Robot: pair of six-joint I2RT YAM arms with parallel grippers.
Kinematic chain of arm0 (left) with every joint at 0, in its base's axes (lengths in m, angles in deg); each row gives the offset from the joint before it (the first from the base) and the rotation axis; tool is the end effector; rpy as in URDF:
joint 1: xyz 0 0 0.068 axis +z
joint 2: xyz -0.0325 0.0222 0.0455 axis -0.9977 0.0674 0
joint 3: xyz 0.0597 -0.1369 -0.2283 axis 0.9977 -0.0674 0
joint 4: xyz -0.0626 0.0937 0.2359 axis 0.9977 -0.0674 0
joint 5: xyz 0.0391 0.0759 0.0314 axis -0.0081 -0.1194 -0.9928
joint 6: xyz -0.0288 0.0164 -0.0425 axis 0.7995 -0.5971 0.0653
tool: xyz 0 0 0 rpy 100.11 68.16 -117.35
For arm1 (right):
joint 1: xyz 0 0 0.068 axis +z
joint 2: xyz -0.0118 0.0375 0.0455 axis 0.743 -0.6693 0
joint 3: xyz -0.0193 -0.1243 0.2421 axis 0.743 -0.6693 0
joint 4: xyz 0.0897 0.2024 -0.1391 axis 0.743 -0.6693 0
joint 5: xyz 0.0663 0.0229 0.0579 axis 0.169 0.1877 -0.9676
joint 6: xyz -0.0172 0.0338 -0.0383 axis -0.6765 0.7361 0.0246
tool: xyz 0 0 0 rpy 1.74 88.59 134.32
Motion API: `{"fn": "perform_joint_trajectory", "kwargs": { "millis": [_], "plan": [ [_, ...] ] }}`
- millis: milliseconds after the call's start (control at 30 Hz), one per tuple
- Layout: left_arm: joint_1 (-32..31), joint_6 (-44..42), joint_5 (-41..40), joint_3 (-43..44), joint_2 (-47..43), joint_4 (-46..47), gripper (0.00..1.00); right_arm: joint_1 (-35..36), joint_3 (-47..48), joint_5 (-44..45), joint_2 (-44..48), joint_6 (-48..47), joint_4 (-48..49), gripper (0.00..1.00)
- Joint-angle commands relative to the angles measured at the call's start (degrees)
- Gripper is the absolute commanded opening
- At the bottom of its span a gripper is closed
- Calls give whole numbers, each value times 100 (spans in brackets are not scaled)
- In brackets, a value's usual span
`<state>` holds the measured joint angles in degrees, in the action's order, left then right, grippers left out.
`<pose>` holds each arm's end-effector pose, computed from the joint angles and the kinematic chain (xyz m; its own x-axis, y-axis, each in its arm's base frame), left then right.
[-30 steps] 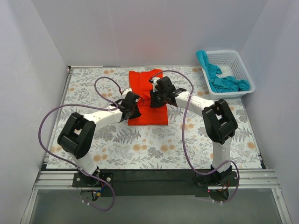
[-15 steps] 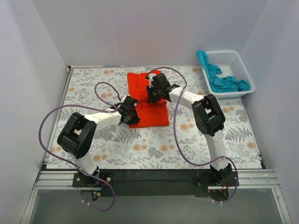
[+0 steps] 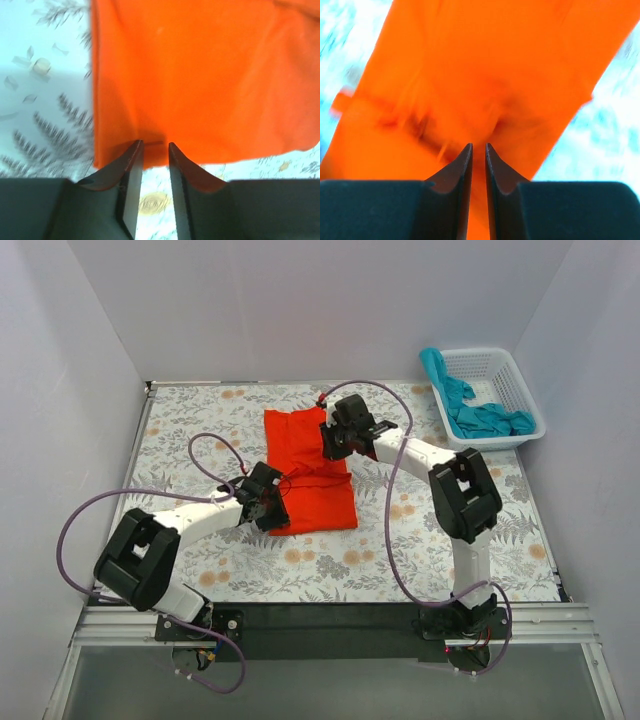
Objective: Fold and stack the t-shirts
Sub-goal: Fold the tshirt
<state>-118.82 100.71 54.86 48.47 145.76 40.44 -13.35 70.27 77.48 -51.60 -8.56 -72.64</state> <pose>0.2299 -0.1460 0.1601 -0.5907 -0.8037 -0.0711 -0.7054 0.5572 -0.4380 0.3866 0.2721 0.2127 -0.5862 -0.2779 -0.7610 -0.5825 0.7974 0.1576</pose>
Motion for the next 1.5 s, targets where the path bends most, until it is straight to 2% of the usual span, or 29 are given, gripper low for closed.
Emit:
{"fn": "perform_joint_trajectory", "kwargs": {
  "millis": [0, 200, 467, 700, 867, 1200, 1467],
  "plan": [
    [-18, 214, -48, -123, -566, -417, 29, 377, -908, 121, 946, 89, 144, 22],
    [-53, 417, -242, 44, -734, -277, 31, 852, -1562, 482, 1141, 643, 619, 21],
    [-54, 356, -338, 474, -57, 119, 15, 1002, -1527, 668, 605, 934, 1234, 7],
    [-71, 365, -110, 352, 225, 119, 14, 1002, -1378, 756, 279, 978, 1270, 1],
    [-80, 312, -145, 308, 365, -117, 11, 1002, -1237, 861, 121, 960, 1279, 1],
    [-71, 277, 40, 62, 102, -320, 9, 923, -719, 1634, -239, 522, 1331, 1],
    [-80, 286, 31, -70, -206, -408, 9, 747, -148, 2003, -292, -129, 1410, 9]
  ]
}}
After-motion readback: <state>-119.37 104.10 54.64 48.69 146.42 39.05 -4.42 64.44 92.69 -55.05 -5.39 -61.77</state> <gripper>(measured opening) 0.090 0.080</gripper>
